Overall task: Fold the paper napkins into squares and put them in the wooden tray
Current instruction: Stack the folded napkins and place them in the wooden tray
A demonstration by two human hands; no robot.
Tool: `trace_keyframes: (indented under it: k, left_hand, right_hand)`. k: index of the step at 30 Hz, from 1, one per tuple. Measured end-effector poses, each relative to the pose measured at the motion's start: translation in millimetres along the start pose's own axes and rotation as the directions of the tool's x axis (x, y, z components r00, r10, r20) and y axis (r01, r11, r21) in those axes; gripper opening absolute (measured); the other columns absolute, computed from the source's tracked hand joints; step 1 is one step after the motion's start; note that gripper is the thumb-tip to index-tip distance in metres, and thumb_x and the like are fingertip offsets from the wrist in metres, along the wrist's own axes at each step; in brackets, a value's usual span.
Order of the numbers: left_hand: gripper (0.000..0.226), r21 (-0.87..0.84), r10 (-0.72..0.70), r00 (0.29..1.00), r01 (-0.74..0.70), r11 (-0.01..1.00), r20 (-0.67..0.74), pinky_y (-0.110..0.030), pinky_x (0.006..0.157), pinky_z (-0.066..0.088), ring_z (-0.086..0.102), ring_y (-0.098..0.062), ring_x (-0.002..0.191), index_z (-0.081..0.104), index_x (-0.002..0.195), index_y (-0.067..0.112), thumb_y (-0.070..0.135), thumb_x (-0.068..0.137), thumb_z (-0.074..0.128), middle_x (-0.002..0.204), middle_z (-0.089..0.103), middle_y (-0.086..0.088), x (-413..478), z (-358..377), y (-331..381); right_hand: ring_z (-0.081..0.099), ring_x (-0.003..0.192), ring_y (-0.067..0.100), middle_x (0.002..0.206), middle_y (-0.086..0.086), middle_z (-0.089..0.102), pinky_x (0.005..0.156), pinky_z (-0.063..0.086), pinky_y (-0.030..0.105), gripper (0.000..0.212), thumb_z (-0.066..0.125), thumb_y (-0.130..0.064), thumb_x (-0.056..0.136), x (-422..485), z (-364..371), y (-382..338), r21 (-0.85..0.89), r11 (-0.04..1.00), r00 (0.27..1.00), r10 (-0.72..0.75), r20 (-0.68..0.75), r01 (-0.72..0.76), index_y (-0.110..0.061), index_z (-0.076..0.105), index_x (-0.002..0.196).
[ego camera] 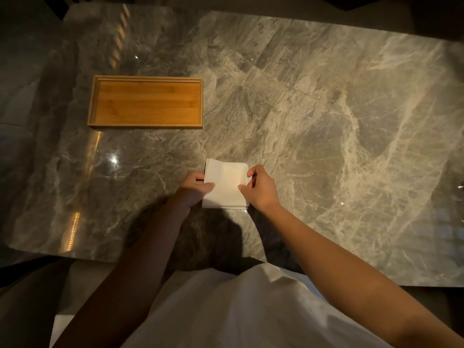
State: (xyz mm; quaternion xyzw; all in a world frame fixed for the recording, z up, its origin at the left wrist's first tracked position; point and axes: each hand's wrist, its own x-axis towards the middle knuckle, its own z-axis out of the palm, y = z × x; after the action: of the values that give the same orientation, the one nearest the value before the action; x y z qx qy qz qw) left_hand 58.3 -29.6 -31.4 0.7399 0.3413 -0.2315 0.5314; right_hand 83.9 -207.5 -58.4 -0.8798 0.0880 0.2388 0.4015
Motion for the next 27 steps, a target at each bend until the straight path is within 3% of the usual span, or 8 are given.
trace_keyframes:
  k: [4, 7, 9, 13, 17, 19, 22, 27]
  left_hand:
    - [0.034, -0.025, -0.024, 1.0, 0.024, 0.999, 0.01, -0.027, 0.08, 0.04, 0.055, -0.025, 0.105, 0.056, 0.117, 0.004, 0.014, 0.085, 0.064, 0.115, 0.058, -0.01, -2.2, -4.2, 1.7]
    - [0.018, -0.086, 0.016, 0.997, -0.009, 0.996, 0.08, -0.022, 0.068, 0.044, 0.058, -0.021, 0.09, 0.062, 0.103, 0.006, 0.008, 0.086, 0.062, 0.103, 0.063, -0.011, -5.7, -3.2, 1.8]
    - [0.019, -0.142, 0.051, 0.998, -0.045, 0.989, 0.039, -0.017, 0.063, 0.045, 0.058, -0.016, 0.079, 0.062, 0.105, 0.001, 0.005, 0.087, 0.06, 0.096, 0.063, -0.009, -6.7, -0.2, 0.7]
    - [0.022, -0.153, 0.077, 0.996, -0.085, 0.985, -0.052, -0.026, 0.074, 0.045, 0.055, -0.022, 0.088, 0.06, 0.108, -0.005, 0.004, 0.088, 0.058, 0.098, 0.061, -0.012, -3.4, 2.0, -2.9]
    - [0.021, -0.178, 0.118, 0.992, -0.125, 0.976, -0.053, -0.011, 0.057, 0.043, 0.053, -0.013, 0.069, 0.057, 0.107, -0.011, -0.002, 0.089, 0.053, 0.088, 0.061, -0.013, -1.0, -2.2, -2.7]
    - [0.021, -0.21, 0.13, 0.991, -0.135, 0.968, -0.038, -0.015, 0.059, 0.044, 0.053, -0.015, 0.069, 0.055, 0.108, -0.012, -0.003, 0.09, 0.052, 0.083, 0.06, -0.012, 1.5, -6.5, 1.2]
    - [0.023, -0.265, 0.107, 0.994, -0.108, 0.958, -0.017, -0.025, 0.062, 0.042, 0.054, -0.025, 0.083, 0.055, 0.112, -0.007, 0.003, 0.092, 0.051, 0.096, 0.058, -0.015, 9.1, -16.6, 8.0]
    - [0.021, -0.368, 0.071, 0.997, -0.054, 0.928, 0.032, -0.03, 0.07, 0.051, 0.06, -0.02, 0.088, 0.056, 0.114, 0.009, 0.015, 0.094, 0.051, 0.098, 0.063, -0.008, 21.7, -38.2, 20.3]
  right_hand:
    - [0.054, 0.058, 0.011, 0.064, -0.002, 0.054, 0.056, 0.042, 0.024, 0.032, 0.07, -0.012, 0.079, 0.9, -0.2, 0.8, -0.005, 1.0, 1.0, -0.01, 0.004, 0.01, -0.016, 0.046, 0.1]
    - [0.053, 0.058, 0.012, 0.064, -0.001, 0.054, 0.058, 0.045, 0.027, 0.032, 0.07, -0.012, 0.08, 1.1, -0.4, 1.0, -0.008, 1.0, 1.0, -0.009, 0.006, 0.009, -0.016, 0.046, 0.101]
    - [0.053, 0.059, 0.012, 0.065, -0.001, 0.054, 0.06, 0.048, 0.029, 0.032, 0.069, -0.012, 0.08, 1.0, -1.2, -0.4, -0.011, 1.0, 1.0, -0.001, 0.01, 0.001, -0.016, 0.046, 0.101]
    - [0.053, 0.06, 0.013, 0.066, -0.002, 0.053, 0.061, 0.045, 0.03, 0.033, 0.067, -0.011, 0.079, 1.5, -5.1, -2.7, 0.006, 0.999, 0.998, 0.044, 0.036, -0.044, -0.015, 0.042, 0.099]
    - [0.05, 0.058, 0.01, 0.065, -0.004, 0.05, 0.056, 0.039, 0.024, 0.034, 0.068, -0.018, 0.078, 2.2, -5.7, -7.6, 0.059, 0.995, 0.996, 0.076, 0.049, -0.079, -0.016, 0.041, 0.099]
    - [0.05, 0.058, 0.008, 0.065, -0.005, 0.049, 0.057, 0.039, 0.022, 0.031, 0.067, -0.018, 0.079, 4.1, -5.9, -11.9, 0.108, 0.991, 0.997, 0.077, -0.004, -0.076, -0.015, 0.044, 0.099]
    - [0.052, 0.066, 0.011, 0.072, -0.003, 0.051, 0.068, 0.044, 0.027, 0.023, 0.062, -0.014, 0.084, 11.0, -7.3, -22.1, 0.224, 0.97, 0.992, 0.109, -0.063, -0.093, -0.015, 0.047, 0.1]
    - [0.058, 0.087, 0.018, 0.092, 0.004, 0.059, 0.083, 0.049, 0.034, 0.018, 0.058, -0.023, 0.091, 24.1, -6.3, -51.4, 0.384, 0.913, 0.989, 0.145, 0.014, -0.14, -0.01, 0.053, 0.103]
